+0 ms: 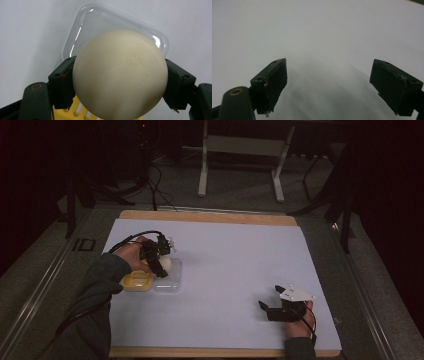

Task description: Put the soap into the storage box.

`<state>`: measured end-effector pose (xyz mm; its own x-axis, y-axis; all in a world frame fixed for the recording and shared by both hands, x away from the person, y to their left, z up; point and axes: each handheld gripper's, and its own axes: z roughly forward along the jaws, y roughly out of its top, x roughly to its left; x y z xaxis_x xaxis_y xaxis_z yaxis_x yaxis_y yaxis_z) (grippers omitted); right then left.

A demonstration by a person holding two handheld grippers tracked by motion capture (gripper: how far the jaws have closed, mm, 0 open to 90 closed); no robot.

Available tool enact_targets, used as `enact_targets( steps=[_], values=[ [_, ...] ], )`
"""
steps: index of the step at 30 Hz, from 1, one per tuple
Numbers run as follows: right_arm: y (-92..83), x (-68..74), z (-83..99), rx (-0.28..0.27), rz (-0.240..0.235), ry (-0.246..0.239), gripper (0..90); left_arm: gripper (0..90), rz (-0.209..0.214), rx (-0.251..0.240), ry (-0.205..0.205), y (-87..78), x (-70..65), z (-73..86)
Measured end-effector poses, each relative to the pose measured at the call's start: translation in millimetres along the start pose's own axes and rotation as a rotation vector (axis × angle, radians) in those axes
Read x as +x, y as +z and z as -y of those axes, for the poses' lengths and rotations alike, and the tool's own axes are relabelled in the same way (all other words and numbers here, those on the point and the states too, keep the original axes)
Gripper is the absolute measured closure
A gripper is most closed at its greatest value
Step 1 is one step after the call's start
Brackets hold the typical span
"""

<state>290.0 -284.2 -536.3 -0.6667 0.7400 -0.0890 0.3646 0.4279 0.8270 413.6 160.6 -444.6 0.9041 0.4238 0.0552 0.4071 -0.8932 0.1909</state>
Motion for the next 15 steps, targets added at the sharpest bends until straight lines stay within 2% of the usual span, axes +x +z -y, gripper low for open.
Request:
enact_targets(
  steps=[15],
  values=[
    [0.0, 0.1, 0.0, 0.000, 0.000, -0.001, 14.2, 24.6, -0.004, 0.022, -0.056, 5.3, 9.7, 22.3]
  ],
)
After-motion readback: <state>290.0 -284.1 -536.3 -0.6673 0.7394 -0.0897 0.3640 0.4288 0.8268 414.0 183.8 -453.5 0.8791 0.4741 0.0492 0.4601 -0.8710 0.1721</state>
